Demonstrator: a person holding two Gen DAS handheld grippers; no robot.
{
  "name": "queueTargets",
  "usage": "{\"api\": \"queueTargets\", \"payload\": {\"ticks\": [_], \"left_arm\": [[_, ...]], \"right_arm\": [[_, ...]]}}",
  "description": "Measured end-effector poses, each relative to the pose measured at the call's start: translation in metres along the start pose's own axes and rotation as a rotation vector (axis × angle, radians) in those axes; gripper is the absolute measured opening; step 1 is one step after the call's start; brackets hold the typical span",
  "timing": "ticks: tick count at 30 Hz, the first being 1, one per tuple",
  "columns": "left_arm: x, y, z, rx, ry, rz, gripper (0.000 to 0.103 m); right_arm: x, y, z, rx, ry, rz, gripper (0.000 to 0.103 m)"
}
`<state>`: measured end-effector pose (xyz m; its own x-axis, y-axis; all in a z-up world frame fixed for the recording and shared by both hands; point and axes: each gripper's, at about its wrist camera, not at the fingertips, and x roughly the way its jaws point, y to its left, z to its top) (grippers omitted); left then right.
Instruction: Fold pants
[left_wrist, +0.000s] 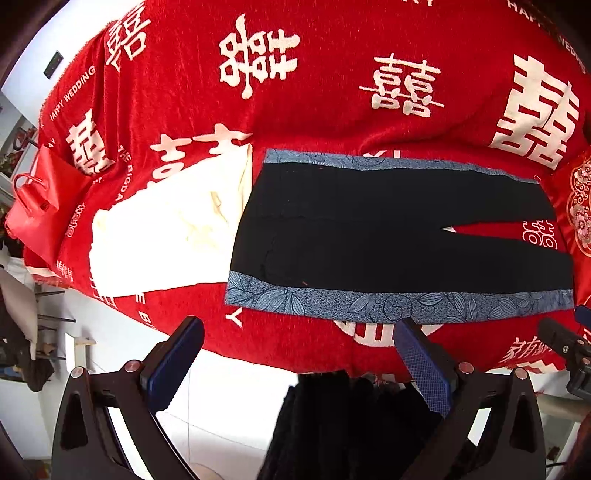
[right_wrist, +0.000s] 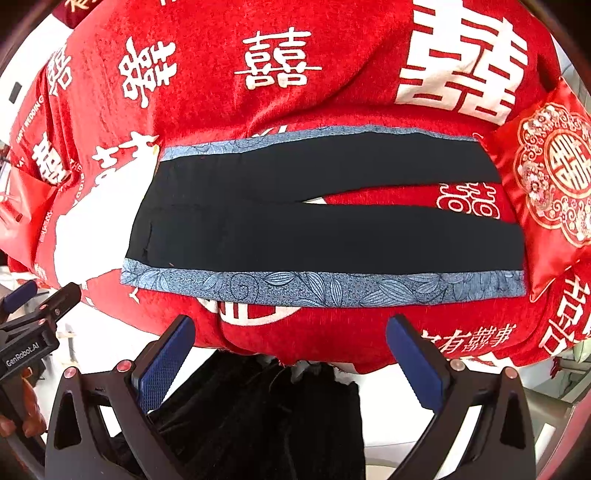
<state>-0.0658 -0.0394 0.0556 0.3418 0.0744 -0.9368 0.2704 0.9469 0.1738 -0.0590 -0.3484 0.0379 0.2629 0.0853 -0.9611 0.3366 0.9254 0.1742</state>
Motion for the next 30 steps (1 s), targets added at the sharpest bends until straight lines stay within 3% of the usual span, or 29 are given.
{"api": "queueTargets", "payload": {"ticks": [9, 13, 17, 20, 30], "left_arm": [[0.018, -0.009, 0.007, 0.120, -0.029, 0.056, 0.103], [0.036, -0.014, 0.006, 0.176, -0.004, 0.010, 0.103], [0.051, -0.006, 0.000, 0.146, 0.036, -0.037, 0.103], [0.059, -0.002, -0.003, 0.138, 0.075, -0.028, 0.103], [0.051, 0.003, 0.015, 0.181, 0.031, -0.028, 0.103]], "right_arm": [[0.011, 0.002, 0.000, 0.002, -0.020, -0.030, 0.103], [0.027, 0.002, 0.001, 0.042, 0.012, -0.018, 0.103], [0.042, 0.007, 0.001, 0.036, 0.029, -0.065, 0.103], [0.049, 0.010, -0.001, 0.080, 0.045, -0.054, 0.103], [0.046, 0.032, 0.005, 0.072, 0.028, -0.074, 0.103]]}}
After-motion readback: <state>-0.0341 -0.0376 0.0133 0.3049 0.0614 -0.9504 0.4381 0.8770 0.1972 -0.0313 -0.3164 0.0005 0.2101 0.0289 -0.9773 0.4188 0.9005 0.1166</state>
